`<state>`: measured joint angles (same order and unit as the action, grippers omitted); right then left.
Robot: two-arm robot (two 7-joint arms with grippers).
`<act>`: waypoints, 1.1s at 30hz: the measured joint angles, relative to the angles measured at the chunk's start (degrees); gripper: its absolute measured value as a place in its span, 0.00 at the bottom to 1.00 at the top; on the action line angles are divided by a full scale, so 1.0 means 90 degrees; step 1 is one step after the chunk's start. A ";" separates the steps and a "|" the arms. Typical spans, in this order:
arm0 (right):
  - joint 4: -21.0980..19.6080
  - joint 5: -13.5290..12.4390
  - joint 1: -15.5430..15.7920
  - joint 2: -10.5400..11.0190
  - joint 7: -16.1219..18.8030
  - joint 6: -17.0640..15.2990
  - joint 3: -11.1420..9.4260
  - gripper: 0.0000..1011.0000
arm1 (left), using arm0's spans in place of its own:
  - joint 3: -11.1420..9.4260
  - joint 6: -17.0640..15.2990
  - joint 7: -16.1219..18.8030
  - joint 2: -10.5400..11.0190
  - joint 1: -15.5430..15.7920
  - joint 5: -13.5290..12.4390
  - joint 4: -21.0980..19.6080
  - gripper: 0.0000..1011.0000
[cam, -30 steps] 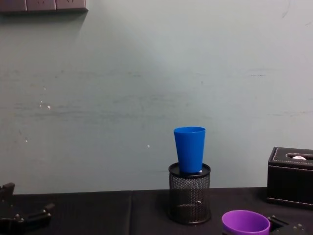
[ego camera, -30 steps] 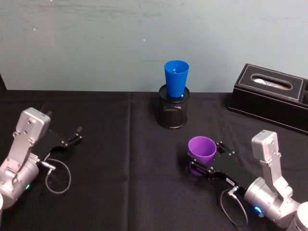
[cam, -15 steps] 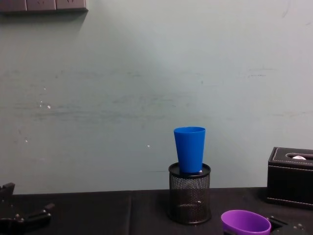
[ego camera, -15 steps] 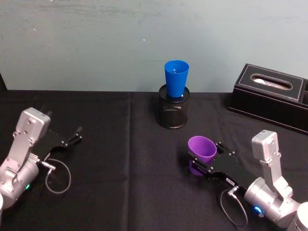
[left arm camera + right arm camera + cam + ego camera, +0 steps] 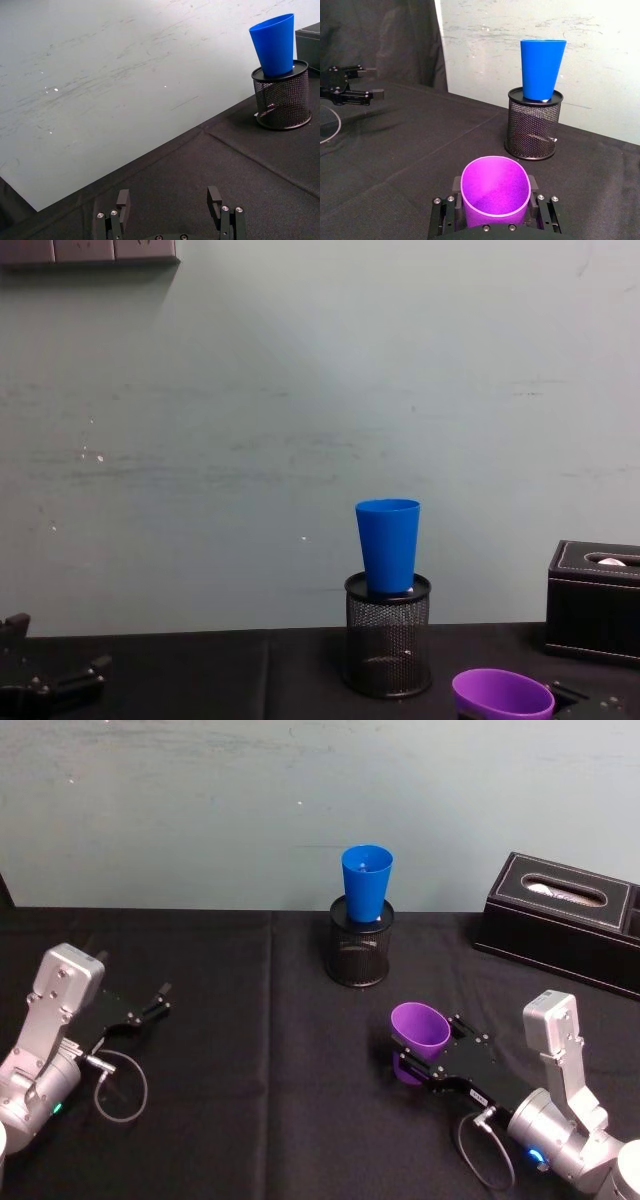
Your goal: Pick up one cup with a gripper and tap it against the other cup.
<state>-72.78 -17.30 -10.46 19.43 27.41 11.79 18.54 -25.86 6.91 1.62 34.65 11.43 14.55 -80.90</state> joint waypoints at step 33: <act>-0.0234 -0.0076 0.0050 0.0031 -0.0009 -0.0086 -0.0034 0.72 | 0.0000 0.0000 0.0000 0.0000 0.0000 0.0000 0.0000 1.00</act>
<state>-74.88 -17.98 -10.02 19.71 27.32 11.02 18.23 -25.86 6.91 1.62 34.65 11.43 14.55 -80.90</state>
